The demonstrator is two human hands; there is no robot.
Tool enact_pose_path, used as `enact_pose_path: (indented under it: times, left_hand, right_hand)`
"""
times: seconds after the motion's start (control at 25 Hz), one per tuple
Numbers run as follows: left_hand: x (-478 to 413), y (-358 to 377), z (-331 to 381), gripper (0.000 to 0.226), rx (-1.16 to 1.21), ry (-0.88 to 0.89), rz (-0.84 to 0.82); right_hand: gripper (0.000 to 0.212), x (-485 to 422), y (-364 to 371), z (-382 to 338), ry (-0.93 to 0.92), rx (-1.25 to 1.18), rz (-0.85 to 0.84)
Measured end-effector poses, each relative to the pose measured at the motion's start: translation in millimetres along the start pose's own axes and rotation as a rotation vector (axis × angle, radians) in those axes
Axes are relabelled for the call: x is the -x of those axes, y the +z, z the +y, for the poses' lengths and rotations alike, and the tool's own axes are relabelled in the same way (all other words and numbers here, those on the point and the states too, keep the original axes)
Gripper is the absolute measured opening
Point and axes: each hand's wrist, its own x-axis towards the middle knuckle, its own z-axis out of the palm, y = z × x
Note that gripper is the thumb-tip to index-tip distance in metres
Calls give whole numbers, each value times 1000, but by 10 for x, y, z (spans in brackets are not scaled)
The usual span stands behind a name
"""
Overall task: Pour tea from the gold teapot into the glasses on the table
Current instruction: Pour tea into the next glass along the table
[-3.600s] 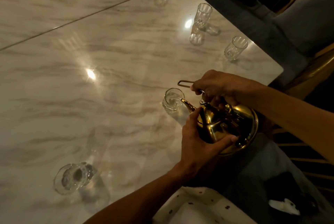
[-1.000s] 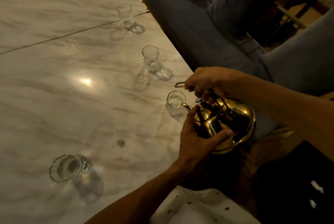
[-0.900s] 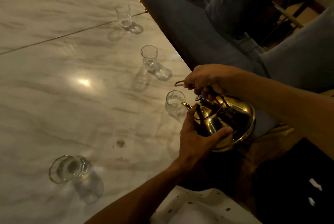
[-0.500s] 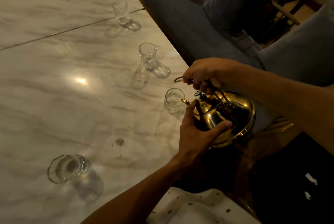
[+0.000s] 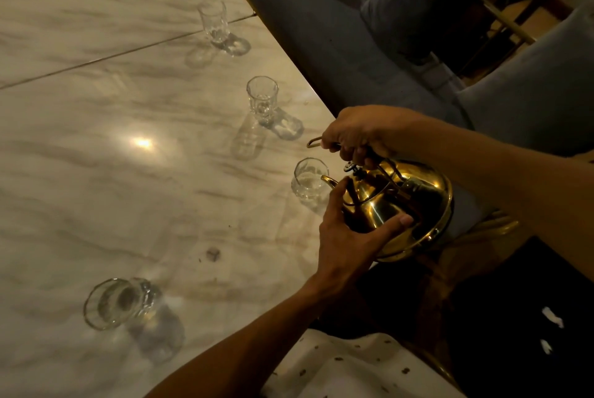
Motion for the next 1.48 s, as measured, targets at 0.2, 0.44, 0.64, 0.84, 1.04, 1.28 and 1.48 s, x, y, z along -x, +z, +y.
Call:
enact_pose_path:
  times: [0.2,0.44,0.64,0.84,1.04,1.28,1.48]
  left_hand:
    - [7,25,-10,100,1,3,-3]
    - [26,40,2,90,-3,16,4]
    - [48,33,-12,91,-26,13,3]
    - [69,17,-61,88,-26,29,-14]
    - [98,-4,-107,90,-45,39,-28]
    - [139,-15,-224,101,-146,69,-65]
    - [171,-45,-396,109,-299,109,-85]
  right_hand:
    - [29,72,36,-43,35,28,33]
    - [29,72,44,-28,58,43,70]
    - [39,73,44,51,73,29,61]
    - [38,103,121,26,124,45,143]
    - [26,233,254,-59,318,-40,218]
    - [26,440,376,99,310,-58,357]
    - [38,537,451,341,281,-220,368]
